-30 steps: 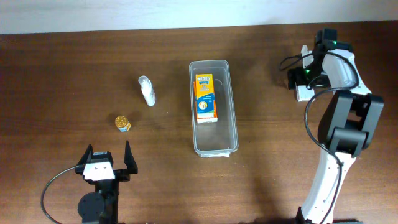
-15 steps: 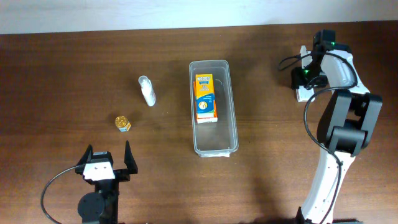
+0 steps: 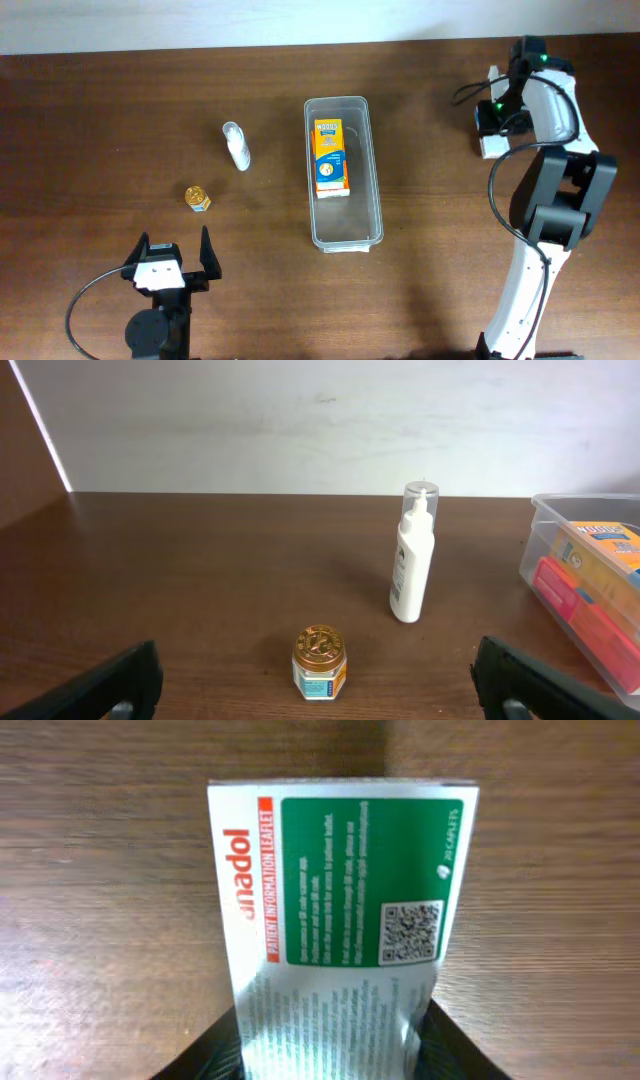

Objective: Pack container
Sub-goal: 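Move the right gripper to the white Panadol box and grasp it, then carry the Panadol box over the container and lower it in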

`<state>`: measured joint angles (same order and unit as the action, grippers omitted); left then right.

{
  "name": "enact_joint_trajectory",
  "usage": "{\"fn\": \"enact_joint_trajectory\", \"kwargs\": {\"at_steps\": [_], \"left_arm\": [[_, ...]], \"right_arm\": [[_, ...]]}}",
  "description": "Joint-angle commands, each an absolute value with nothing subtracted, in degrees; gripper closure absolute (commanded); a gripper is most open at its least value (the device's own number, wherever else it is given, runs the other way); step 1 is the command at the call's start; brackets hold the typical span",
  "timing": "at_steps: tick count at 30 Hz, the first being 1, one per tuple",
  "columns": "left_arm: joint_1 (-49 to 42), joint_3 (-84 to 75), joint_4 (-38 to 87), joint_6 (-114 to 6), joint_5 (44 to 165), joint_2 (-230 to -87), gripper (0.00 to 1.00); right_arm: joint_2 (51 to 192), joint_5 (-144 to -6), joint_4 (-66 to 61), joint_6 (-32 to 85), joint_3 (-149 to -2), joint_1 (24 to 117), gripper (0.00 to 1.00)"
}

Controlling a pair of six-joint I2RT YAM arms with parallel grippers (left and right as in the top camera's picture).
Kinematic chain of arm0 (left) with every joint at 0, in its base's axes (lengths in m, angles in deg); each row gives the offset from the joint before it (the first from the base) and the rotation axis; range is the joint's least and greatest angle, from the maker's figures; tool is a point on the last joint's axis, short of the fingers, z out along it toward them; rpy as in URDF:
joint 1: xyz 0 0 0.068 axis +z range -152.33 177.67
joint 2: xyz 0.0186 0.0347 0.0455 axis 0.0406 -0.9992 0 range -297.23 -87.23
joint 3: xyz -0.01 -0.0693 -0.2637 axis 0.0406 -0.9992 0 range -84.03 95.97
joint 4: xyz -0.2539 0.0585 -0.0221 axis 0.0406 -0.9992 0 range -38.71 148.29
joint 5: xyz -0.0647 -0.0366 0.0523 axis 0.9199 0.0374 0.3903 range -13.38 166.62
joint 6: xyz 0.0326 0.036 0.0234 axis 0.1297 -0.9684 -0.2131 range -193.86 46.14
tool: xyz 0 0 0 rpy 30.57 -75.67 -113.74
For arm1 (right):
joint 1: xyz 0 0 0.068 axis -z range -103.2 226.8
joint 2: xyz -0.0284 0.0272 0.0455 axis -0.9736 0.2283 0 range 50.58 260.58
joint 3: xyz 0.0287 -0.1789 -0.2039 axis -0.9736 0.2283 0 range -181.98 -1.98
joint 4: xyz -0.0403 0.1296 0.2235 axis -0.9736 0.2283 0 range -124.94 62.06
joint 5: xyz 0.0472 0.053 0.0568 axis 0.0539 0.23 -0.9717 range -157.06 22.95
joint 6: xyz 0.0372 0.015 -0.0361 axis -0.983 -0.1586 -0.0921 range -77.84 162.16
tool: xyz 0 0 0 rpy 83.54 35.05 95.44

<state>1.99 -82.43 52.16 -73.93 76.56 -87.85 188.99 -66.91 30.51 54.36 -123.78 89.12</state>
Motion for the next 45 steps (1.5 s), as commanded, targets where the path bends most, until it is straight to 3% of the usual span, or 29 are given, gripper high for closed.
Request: {"fn": "enact_joint_trajectory", "kwargs": {"at_steps": [1,13,26,45], "left_arm": [[2.2,-82.9,52.5,-74.8,76.2,-87.6,0.01],[2.2,-82.9,52.5,-74.8,76.2,-87.6,0.01],[2.2,-82.9,52.5,-74.8,76.2,-87.6,0.00],[2.2,-82.9,52.5,-74.8,76.2,-87.6,0.00]], "right_arm": [[189.8,-66.4,31.5,54.1,-125.9,88.8,0.61],[189.8,-74.5,37.0,53.7,-128.4,88.7,0.63],[189.7,-86.1,60.9,48.9,-149.7,87.2,0.67],[175.7,-87.4,62.4,33.8,-153.4,65.2,0.66]]}}
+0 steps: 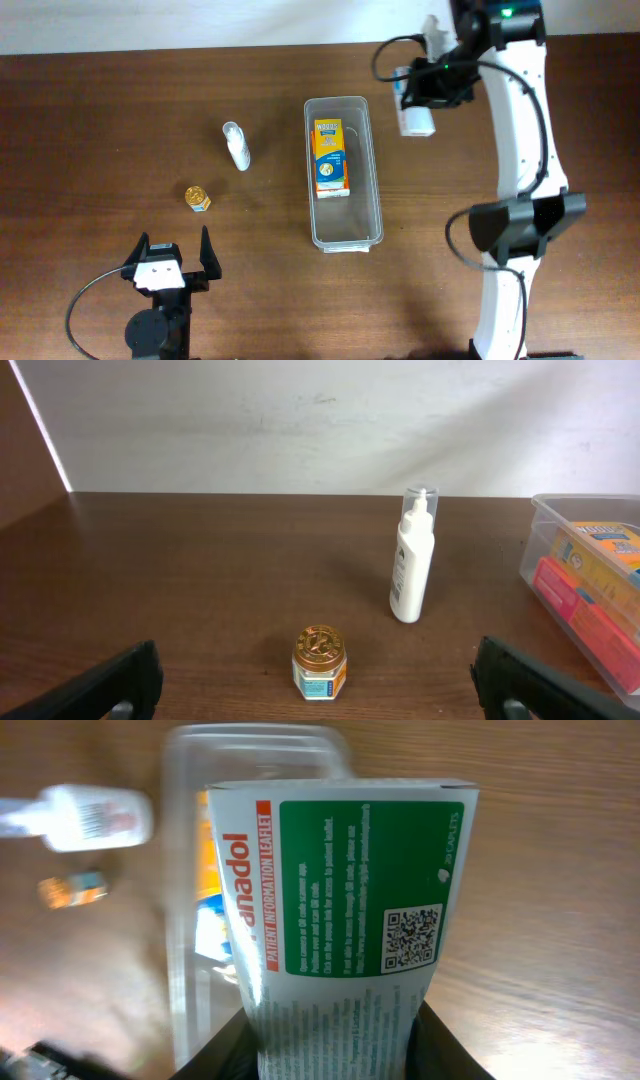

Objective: Pack container
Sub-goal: 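Carry the Panadol box over the container and lower it in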

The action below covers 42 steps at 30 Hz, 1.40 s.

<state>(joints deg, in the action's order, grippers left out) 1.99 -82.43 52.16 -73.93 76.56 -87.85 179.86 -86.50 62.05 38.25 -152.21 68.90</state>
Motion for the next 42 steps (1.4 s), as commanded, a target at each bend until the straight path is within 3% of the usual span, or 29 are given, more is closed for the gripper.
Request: {"fn": "enact_joint_trajectory", "kwargs": {"at_steps": [1,15,24,42], "left_arm": [[2.2,-82.9,52.5,-74.8,76.2,-87.6,0.00],[2.2,-82.9,52.5,-74.8,76.2,-87.6,0.00],[2.2,-82.9,52.5,-74.8,76.2,-87.6,0.00],[2.2,-82.9,52.5,-74.8,76.2,-87.6,0.00]], "right_arm": [[175.3,-87.4,62.4,32.7,-153.4,63.6,0.66],[175.0,-81.0,62.4,23.5,-145.0,45.4,0.59],[175.0,-73.5,62.4,14.1,-137.0,44.5,0.60],[175.1,-68.2,61.4,11.4,-128.2,44.6,0.59]]}}
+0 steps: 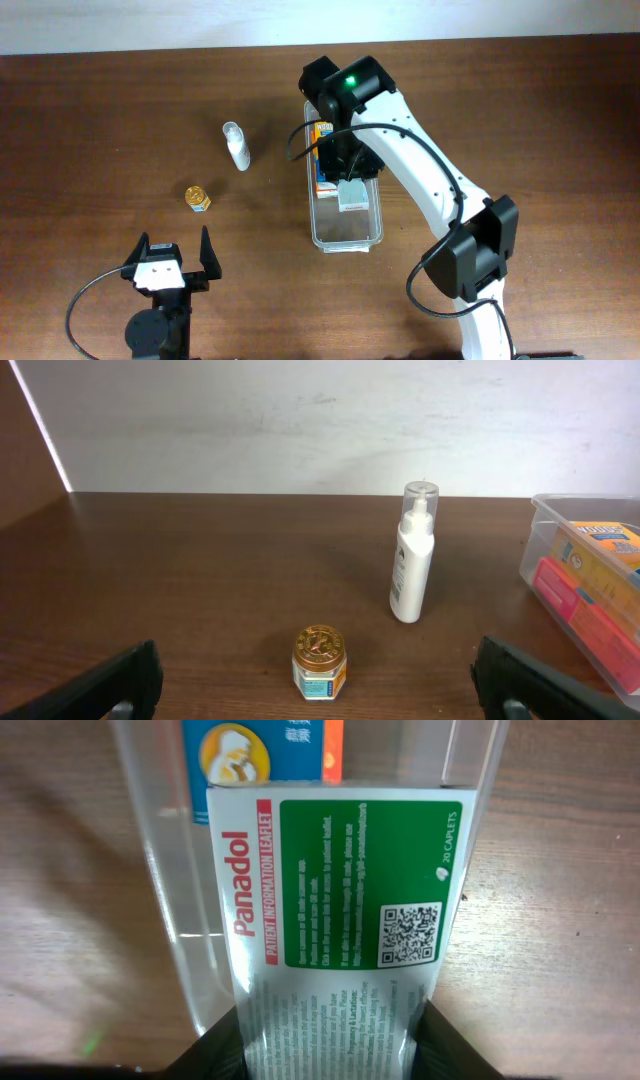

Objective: Pack container
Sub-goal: 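Carry the Panadol box over the container and lower it in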

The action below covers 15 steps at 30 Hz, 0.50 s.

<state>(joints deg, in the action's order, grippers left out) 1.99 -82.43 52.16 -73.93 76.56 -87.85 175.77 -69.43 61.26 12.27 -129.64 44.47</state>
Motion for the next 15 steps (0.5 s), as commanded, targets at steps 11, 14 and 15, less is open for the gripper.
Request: {"fn": "enact_joint_trajectory", "kwargs": {"at_steps": [11,14,15], "left_arm": [[2.2,-82.9,52.5,-74.8,76.2,-87.6,0.00],[2.2,-82.9,52.5,-74.8,76.2,-87.6,0.01],[2.2,-82.9,52.5,-74.8,76.2,-87.6,0.01]], "right_arm": [[175.1,-67.4,57.0,11.4,-124.0,44.6,0.59],[175.1,-67.2,58.6,11.4,-124.0,44.6,0.59],[175.1,-67.2,59.5,11.4,-124.0,44.6,0.59]]}}
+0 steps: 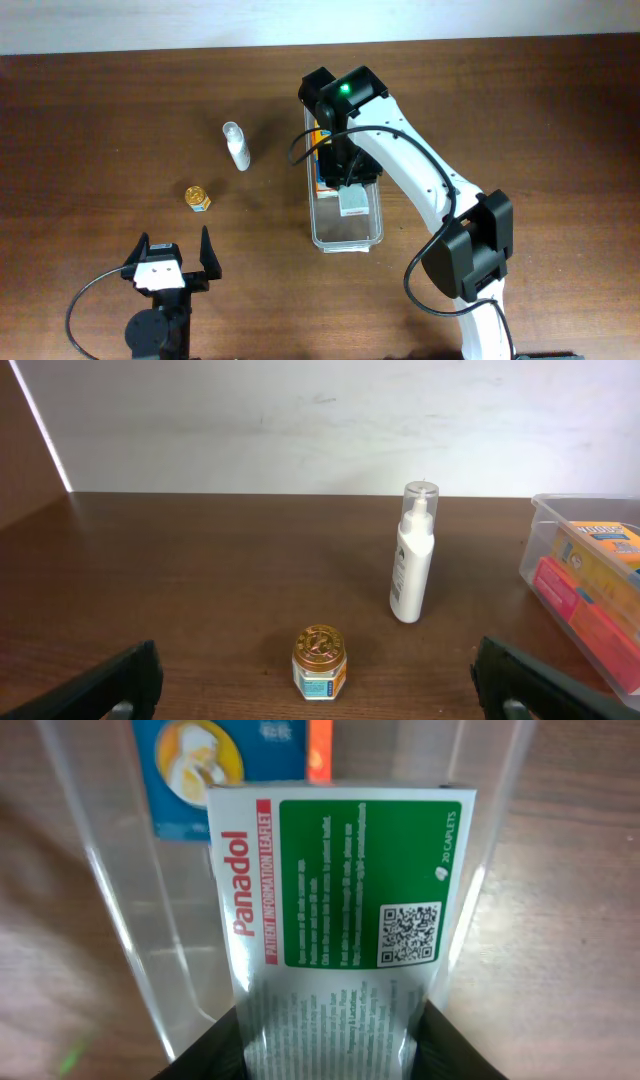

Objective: Pack container
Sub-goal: 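Carry the Panadol box over the container and lower it in, then push the Panadol box down into the container with the right gripper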

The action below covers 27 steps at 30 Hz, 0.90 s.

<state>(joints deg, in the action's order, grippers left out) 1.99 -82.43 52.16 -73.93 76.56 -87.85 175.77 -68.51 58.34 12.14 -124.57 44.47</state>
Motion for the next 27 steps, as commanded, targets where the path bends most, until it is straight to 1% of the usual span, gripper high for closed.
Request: {"fn": "enact_joint_trajectory", "kwargs": {"at_steps": [1,3,11,18,19,20,27], "left_arm": [[2.2,-82.9,52.5,-74.8,76.2,-87.6,0.00],[2.2,-82.9,52.5,-74.8,76.2,-87.6,0.00],[2.2,-82.9,52.5,-74.8,76.2,-87.6,0.00],[2.2,-82.9,52.5,-74.8,76.2,-87.6,0.00],[2.2,-82.9,52.5,-74.8,76.2,-87.6,0.00],[2.2,-82.9,52.5,-74.8,76.2,-87.6,0.01],[2.2,-82.9,52.5,-74.8,76.2,-87.6,0.00]], "right_arm": [[175.1,-67.2,60.6,11.4,-124.0,44.6,0.59],[175.1,-67.9,62.4,11.9,-124.0,44.6,0.59],[175.1,-78.0,62.4,13.7,-124.0,44.6,0.58],[175.1,-76.5,62.4,15.4,-123.9,44.5,0.58],[175.1,-76.5,62.4,15.8,-123.6,44.5,0.58],[175.1,-76.5,62.4,15.8,-123.2,44.5,0.55],[175.1,-76.4,62.4,16.6,-116.6,44.6,0.54]]}}
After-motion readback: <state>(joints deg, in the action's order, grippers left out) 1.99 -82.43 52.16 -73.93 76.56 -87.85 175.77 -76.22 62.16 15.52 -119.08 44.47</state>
